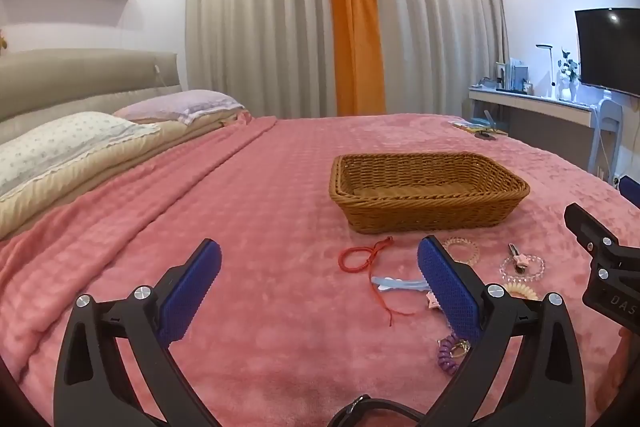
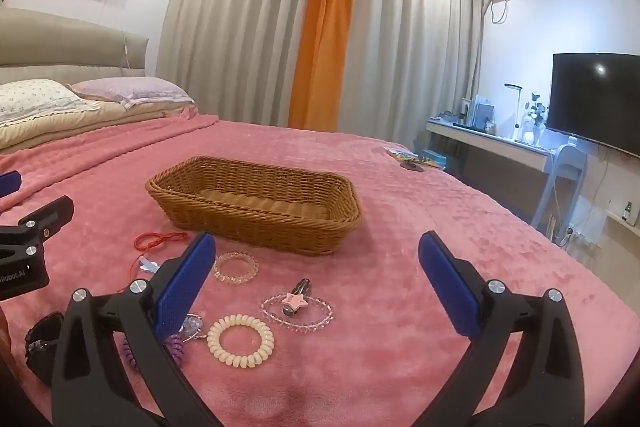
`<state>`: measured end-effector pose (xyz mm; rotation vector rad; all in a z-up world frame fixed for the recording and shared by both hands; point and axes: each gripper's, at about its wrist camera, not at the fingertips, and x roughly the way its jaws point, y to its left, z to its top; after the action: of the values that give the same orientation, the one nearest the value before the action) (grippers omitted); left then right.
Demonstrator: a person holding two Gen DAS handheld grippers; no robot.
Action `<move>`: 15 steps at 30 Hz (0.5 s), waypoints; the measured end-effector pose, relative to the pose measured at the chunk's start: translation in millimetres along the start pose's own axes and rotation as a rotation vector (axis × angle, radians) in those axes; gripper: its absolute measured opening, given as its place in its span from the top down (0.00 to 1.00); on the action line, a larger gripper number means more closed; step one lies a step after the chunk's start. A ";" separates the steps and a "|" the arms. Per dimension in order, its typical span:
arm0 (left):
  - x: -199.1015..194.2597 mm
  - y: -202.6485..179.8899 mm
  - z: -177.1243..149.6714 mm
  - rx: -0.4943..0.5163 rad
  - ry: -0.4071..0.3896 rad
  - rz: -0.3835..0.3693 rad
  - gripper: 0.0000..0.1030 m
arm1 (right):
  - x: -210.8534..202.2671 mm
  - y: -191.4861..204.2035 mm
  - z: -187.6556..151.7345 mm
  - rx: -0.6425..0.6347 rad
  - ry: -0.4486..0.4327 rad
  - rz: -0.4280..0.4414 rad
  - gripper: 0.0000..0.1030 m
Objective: Organize jewelry
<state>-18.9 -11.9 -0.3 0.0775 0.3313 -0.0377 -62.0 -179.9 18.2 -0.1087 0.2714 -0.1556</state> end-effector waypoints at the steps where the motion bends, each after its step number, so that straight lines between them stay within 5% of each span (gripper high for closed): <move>1: 0.4 0.3 0.4 -0.001 0.001 0.000 0.07 | 0.6 0.3 0.1 -0.002 0.001 0.000 0.06; 15: -0.6 -1.7 -1.4 -0.001 0.003 -0.005 0.07 | 1.8 2.7 -2.0 -0.008 0.002 0.000 0.06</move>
<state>-20.1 -13.5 -1.6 0.0756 0.3340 -0.0419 -60.5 -177.8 15.5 -0.1160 0.2745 -0.1543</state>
